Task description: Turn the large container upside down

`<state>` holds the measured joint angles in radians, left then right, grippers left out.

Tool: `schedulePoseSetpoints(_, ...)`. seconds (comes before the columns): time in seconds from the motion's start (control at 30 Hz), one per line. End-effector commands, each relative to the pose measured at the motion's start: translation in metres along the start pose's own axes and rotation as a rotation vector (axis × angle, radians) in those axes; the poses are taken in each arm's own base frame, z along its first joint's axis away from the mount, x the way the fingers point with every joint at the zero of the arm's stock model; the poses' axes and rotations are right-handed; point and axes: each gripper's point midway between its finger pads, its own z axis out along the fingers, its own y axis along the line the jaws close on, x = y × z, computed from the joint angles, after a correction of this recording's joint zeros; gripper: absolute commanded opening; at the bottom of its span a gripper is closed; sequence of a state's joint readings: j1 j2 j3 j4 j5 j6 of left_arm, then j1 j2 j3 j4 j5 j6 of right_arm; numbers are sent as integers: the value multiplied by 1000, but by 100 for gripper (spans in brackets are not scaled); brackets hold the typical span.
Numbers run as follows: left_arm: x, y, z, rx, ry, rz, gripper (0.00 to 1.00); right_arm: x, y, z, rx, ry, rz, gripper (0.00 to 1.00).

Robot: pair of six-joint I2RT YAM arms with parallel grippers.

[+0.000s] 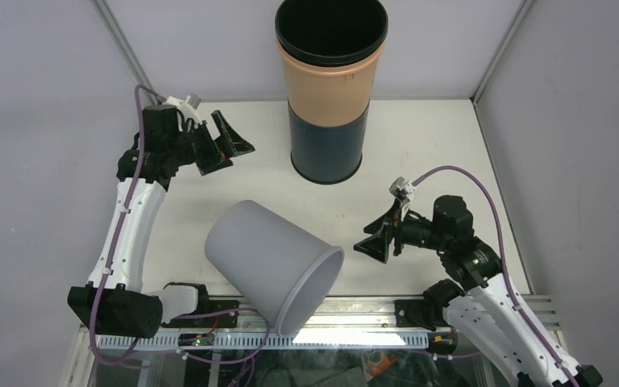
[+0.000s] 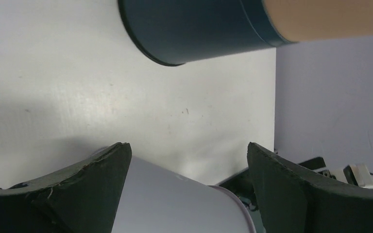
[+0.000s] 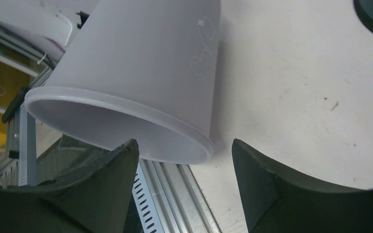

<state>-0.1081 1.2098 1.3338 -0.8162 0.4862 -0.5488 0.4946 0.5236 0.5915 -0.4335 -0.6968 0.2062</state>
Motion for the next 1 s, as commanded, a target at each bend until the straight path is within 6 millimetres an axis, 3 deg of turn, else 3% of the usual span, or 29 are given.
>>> schedulePoseSetpoints(0.0, -9, 18, -13, -4, -5, -8, 94, -3, 15, 9, -123, -2, -141, 74)
schedulePoseSetpoints(0.13, -10, 41, -13, -34, -9, -77, 94, 9, 15, 22, -142, 20, -193, 74)
schedulePoseSetpoints(0.33, -2, 42, -15, -8, -4, -95, 95, 20, 12, 44, -169, 54, -260, 75)
schedulePoseSetpoints(0.43, 8, 46, -12, 1, 23, -101, 95, 25, 0, 59, -124, 40, -285, 74)
schedulePoseSetpoints(0.63, 13, 50, -11, -4, 17, -91, 95, -7, -53, 77, 152, -153, -264, 74)
schedulePoseSetpoints(0.77, 8, 46, -12, 10, 2, -81, 95, -24, -60, 101, 159, -138, -256, 74)
schedulePoseSetpoints(0.97, -3, 36, -13, 47, -26, -68, 95, -83, -85, 114, 230, -199, -249, 74)
